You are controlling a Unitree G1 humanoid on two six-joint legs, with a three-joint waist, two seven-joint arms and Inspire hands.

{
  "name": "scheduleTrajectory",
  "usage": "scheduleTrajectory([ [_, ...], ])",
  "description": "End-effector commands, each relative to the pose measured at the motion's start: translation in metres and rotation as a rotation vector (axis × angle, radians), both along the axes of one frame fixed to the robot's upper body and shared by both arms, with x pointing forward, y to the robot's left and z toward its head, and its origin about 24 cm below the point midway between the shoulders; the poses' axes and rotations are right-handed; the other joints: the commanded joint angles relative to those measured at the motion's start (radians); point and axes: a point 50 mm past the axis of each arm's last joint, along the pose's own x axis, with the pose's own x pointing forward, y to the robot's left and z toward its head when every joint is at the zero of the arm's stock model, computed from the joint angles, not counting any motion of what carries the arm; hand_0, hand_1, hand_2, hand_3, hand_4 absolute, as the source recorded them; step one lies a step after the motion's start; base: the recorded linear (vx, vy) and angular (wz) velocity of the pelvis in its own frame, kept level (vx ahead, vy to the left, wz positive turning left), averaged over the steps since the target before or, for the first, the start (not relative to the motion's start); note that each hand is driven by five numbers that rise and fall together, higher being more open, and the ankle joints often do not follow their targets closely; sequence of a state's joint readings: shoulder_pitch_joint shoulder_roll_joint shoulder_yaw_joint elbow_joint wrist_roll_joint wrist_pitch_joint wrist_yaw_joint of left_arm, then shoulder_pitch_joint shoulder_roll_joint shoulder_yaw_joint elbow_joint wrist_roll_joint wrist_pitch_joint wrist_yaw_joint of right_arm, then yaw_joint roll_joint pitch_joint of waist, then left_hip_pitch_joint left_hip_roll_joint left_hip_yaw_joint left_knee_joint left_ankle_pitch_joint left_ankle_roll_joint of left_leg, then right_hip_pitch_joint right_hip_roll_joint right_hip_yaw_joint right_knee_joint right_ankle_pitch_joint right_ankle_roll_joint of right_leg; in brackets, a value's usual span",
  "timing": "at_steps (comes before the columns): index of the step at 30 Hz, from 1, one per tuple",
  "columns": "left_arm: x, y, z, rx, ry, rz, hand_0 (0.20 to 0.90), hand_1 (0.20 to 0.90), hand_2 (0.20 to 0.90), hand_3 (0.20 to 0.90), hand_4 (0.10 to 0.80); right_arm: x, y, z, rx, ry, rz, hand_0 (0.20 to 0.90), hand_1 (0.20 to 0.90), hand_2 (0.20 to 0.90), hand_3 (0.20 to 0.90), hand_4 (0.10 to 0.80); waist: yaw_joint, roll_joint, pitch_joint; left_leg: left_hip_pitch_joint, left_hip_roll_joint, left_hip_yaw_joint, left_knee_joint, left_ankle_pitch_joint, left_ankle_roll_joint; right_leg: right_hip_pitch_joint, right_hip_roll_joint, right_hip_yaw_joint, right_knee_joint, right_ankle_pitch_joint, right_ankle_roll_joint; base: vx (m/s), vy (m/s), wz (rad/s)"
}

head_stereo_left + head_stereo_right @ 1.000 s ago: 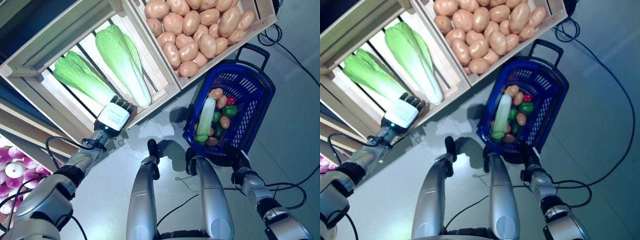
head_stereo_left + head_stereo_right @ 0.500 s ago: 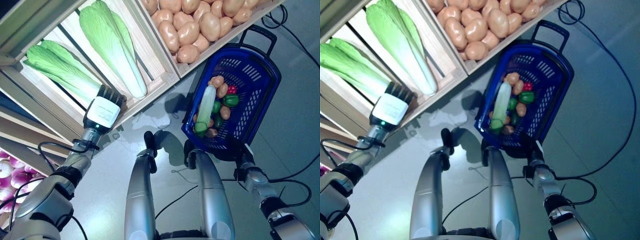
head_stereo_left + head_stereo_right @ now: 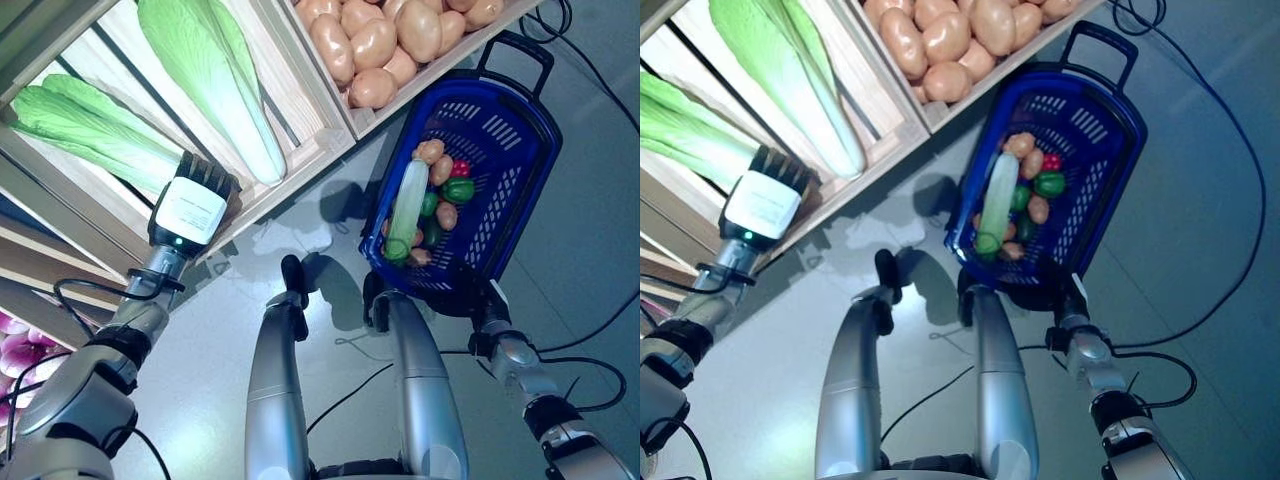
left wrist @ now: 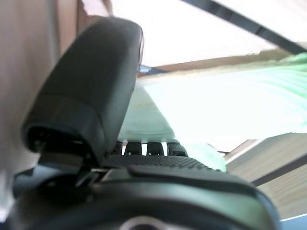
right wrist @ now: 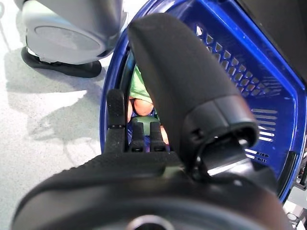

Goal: Put vegetables into the basket

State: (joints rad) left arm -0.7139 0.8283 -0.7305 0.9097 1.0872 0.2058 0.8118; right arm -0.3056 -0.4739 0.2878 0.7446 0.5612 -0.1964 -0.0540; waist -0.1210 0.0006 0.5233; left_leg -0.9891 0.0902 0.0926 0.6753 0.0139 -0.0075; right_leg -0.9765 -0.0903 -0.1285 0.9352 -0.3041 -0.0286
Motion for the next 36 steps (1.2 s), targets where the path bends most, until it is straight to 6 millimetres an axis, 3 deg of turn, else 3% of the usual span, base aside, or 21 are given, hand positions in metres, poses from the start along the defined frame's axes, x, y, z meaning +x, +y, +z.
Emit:
scheduleTrajectory([
  [1, -0.006, 0.033, 0.034, 0.004, -0.118, 0.145, 0.3, 0.3, 0.3, 0.3, 0.4, -0.046, -0.028, -0.029, -0.012, 0.14, -0.095, 0.9, 0.9, 0.9, 0.9, 0.8, -0.003, 0.01, -0.003, 0.031, 0.001, 0.02, 0.091, -0.176, -0.024, 0.028, -0.008, 0.035, -0.111, 0.13, 0.049, 0.0, 0.0, 0.0],
  [8, -0.003, 0.034, 0.036, -0.039, -0.087, 0.157, 0.3, 0.3, 0.3, 0.3, 0.4, -0.051, -0.031, -0.035, -0.008, 0.155, -0.11, 0.9, 0.9, 0.9, 0.9, 0.8, -0.005, 0.009, -0.003, 0.069, 0.003, 0.027, 0.075, -0.175, -0.028, 0.066, -0.008, 0.03, -0.134, 0.13, 0.051, 0.018, -0.038, -0.01],
  [13, -0.002, 0.027, 0.031, -0.168, -0.075, 0.11, 0.3, 0.3, 0.3, 0.3, 0.4, -0.053, -0.026, -0.039, 0.0, 0.165, -0.106, 0.9, 0.9, 0.9, 0.9, 0.8, -0.007, 0.004, -0.003, 0.145, 0.001, 0.033, 0.015, -0.158, -0.044, 0.145, -0.003, 0.031, -0.214, 0.143, 0.062, 0.023, -0.027, 0.01],
  [16, 0.003, 0.016, 0.036, -0.342, -0.123, 0.036, 0.3, 0.3, 0.3, 0.3, 0.4, -0.055, -0.022, -0.045, 0.001, 0.187, -0.115, 0.9, 0.9, 0.9, 0.9, 0.8, -0.004, -0.002, -0.004, 0.251, -0.008, 0.039, -0.086, -0.117, -0.059, 0.263, 0.0, 0.027, -0.337, 0.168, 0.069, 0.033, -0.048, 0.0],
  [18, 0.005, 0.011, 0.039, -0.435, -0.139, 0.0, 0.3, 0.3, 0.3, 0.3, 0.4, -0.056, -0.021, -0.048, 0.001, 0.198, -0.123, 0.9, 0.9, 0.9, 0.9, 0.8, -0.003, -0.003, -0.012, 0.284, -0.013, 0.047, -0.142, -0.073, -0.055, 0.301, -0.003, 0.018, -0.399, 0.204, 0.064, -0.043, -0.048, 0.0],
  [22, 0.004, 0.003, 0.039, -0.642, -0.172, -0.085, 0.3, 0.3, 0.3, 0.3, 0.4, -0.061, -0.017, -0.056, 0.0, 0.223, -0.135, 0.9, 0.9, 0.9, 0.9, 0.8, 0.006, 0.001, -0.054, 0.368, -0.028, 0.057, -0.238, -0.045, -0.061, 0.391, -0.005, 0.011, -0.495, 0.221, 0.068, 0.016, -0.024, 0.0],
  [27, -0.01, -0.011, 0.021, -0.874, -0.208, -0.179, 0.3, 0.3, 0.3, 0.3, 0.4, -0.076, -0.012, -0.071, 0.013, 0.277, -0.188, 0.9, 0.9, 0.9, 0.9, 0.8, 0.032, 0.005, -0.107, 0.485, -0.039, 0.057, -0.359, -0.02, -0.058, 0.513, -0.015, -0.016, -0.603, 0.231, 0.077, 0.036, -0.049, 0.01],
  [31, -0.031, -0.021, -0.007, -1.082, -0.23, -0.205, 0.3, 0.3, 0.3, 0.3, 0.4, -0.096, -0.01, -0.087, 0.011, 0.354, -0.241, 0.9, 0.9, 0.9, 0.9, 0.8, 0.061, 0.012, -0.164, 0.601, -0.049, 0.042, -0.476, 0.001, -0.056, 0.634, -0.015, -0.043, -0.704, 0.246, 0.089, 0.08, -0.04, 0.04],
  [36, -0.06, -0.049, -0.038, -1.537, -0.122, -0.314, 0.3, 0.3, 0.3, 0.3, 0.4, -0.134, -0.01, -0.109, 0.017, 0.472, -0.331, 0.9, 0.9, 0.9, 0.9, 0.8, 0.097, 0.009, -0.263, 0.767, -0.055, 0.017, -0.625, 0.018, -0.053, 0.814, -0.012, -0.086, -0.856, 0.279, 0.104, 0.143, -0.043, 0.15],
])
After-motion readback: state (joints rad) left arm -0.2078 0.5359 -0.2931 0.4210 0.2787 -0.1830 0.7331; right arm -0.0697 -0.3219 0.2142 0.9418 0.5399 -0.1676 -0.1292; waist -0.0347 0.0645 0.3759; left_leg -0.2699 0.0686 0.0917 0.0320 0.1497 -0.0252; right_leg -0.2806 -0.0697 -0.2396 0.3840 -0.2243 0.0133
